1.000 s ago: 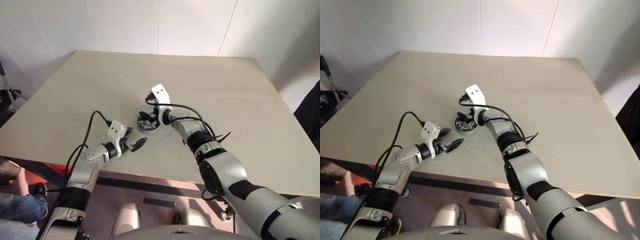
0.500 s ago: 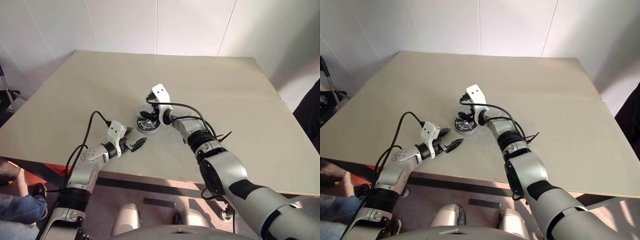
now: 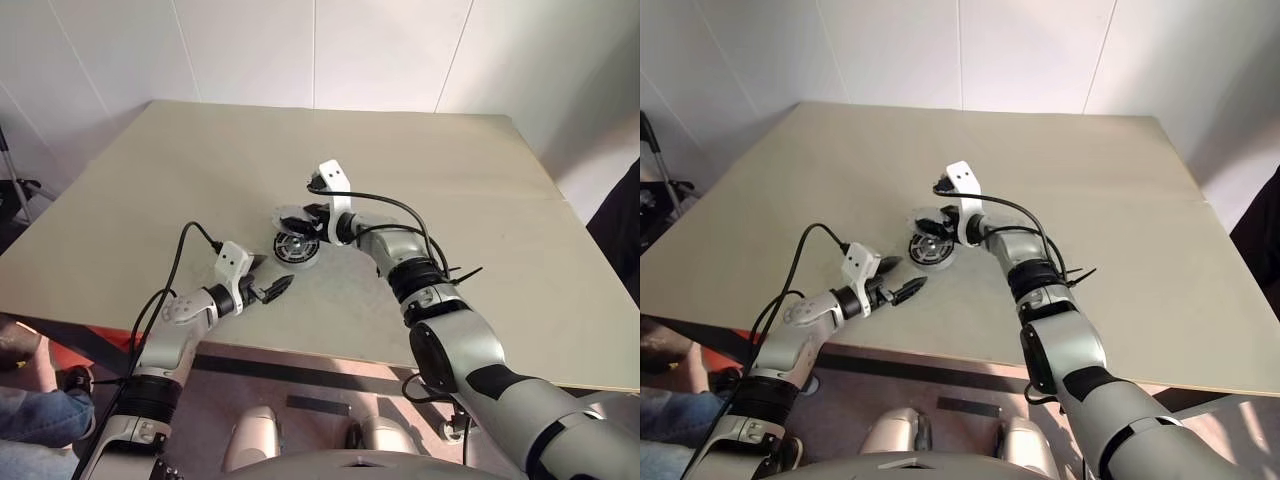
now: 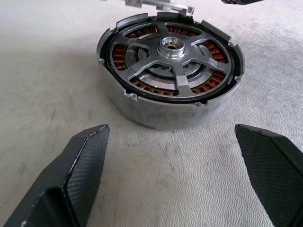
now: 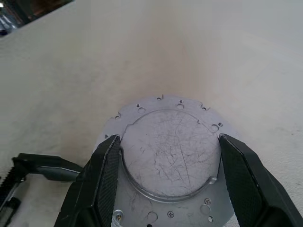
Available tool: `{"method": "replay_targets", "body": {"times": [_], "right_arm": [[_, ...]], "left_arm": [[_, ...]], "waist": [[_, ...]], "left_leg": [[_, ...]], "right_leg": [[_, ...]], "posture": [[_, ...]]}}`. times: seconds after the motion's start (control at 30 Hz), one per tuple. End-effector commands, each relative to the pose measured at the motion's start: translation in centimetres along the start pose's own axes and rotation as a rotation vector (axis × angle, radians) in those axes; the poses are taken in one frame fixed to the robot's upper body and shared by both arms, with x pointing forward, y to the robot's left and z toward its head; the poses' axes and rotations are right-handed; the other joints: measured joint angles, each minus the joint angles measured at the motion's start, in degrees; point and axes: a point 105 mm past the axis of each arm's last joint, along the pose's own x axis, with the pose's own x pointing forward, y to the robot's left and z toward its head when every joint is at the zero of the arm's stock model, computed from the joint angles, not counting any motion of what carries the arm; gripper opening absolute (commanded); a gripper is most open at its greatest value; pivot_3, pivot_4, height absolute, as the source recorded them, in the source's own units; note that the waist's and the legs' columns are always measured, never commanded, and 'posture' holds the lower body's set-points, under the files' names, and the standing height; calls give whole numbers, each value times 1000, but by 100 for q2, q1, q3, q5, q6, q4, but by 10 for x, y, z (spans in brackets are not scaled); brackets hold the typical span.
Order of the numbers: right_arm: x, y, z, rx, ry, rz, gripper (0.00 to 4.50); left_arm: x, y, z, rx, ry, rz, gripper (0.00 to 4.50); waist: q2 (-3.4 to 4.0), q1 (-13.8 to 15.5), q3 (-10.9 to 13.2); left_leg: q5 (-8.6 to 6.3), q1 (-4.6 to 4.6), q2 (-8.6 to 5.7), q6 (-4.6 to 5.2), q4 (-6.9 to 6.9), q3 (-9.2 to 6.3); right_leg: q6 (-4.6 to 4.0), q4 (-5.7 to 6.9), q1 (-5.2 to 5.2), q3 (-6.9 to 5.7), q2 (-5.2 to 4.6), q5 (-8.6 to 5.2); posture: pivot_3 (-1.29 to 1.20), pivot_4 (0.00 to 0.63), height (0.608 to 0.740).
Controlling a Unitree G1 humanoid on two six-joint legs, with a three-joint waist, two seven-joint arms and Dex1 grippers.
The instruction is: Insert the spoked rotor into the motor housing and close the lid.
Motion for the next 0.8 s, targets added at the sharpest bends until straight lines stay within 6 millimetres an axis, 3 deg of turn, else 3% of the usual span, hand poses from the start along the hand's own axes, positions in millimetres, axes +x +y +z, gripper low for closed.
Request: {"method": "replay_targets", "body": {"times": [0.03,0.23,0.53,0.8], "right_arm": [[-7,5,16,-53,-58,33,3170],[-17,2,-8,-148,-18,50,3170],[-33,11,4,-165,-122,145,3170],[-36,15,-15,-265,-51,156,3170]], "left_arm": [[0,1,4,8,-10,0,4500],[-1,1,4,10,-9,-3,4500],[-1,1,4,14,-4,-9,4500],[-2,1,4,13,-5,-8,4500]], "waist": [[0,2,0],[0,3,0],[0,4,0],[-1,6,0]], "left_leg": [[-1,0,0,2,1,0],[-2,-1,0,3,2,0],[-7,-2,0,10,6,0],[-8,-2,0,13,9,0]], "right_leg": [[0,0,0,0,0,0],[0,-2,0,0,0,0],[0,-4,4,0,0,0],[1,-5,5,0,0,0]], "posture": [[0,0,740],[0,0,740],[0,0,740],[0,0,740]]}}
